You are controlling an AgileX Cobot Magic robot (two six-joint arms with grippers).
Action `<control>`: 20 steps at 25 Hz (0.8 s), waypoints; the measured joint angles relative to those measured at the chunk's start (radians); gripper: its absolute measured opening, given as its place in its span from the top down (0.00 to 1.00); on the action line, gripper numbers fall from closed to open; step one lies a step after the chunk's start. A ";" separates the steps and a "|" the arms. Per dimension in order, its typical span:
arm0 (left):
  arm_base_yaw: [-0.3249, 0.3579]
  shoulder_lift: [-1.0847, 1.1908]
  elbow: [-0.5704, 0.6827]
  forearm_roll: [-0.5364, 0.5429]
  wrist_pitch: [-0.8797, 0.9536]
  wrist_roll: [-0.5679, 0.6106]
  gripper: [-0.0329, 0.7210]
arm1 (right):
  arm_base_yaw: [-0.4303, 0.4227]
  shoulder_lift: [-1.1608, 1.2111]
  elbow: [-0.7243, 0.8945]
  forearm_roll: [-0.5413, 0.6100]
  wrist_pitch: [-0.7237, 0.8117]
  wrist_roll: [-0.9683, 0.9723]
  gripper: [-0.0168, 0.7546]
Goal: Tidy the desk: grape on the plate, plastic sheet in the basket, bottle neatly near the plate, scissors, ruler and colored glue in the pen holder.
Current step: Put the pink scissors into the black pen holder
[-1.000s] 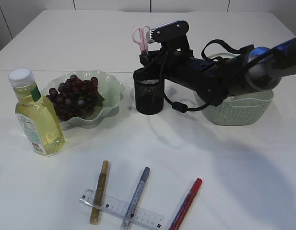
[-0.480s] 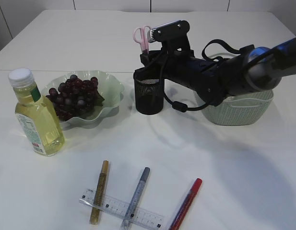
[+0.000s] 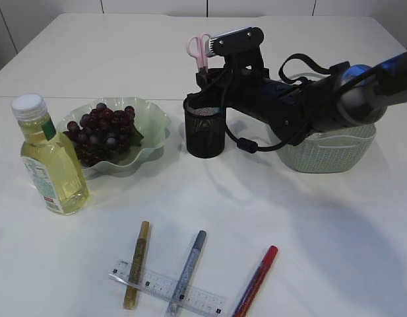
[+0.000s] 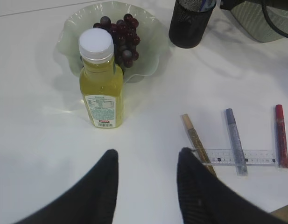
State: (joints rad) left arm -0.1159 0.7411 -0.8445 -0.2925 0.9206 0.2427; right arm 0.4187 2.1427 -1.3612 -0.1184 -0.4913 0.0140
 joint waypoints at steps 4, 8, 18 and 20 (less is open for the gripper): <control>0.000 0.000 0.000 0.000 -0.002 0.000 0.55 | 0.000 0.000 0.000 0.006 0.000 -0.002 0.72; 0.000 0.000 0.000 0.000 -0.005 0.000 0.55 | 0.000 0.000 0.000 0.006 0.000 -0.002 0.72; 0.000 0.000 0.000 0.000 -0.017 0.000 0.55 | 0.000 0.000 0.000 0.006 0.000 -0.004 0.63; 0.000 0.000 0.000 0.000 -0.017 0.000 0.55 | 0.000 0.000 0.000 0.006 0.000 -0.004 0.62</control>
State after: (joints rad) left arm -0.1159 0.7411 -0.8445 -0.2925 0.9037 0.2427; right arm 0.4187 2.1427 -1.3612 -0.1125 -0.4913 0.0099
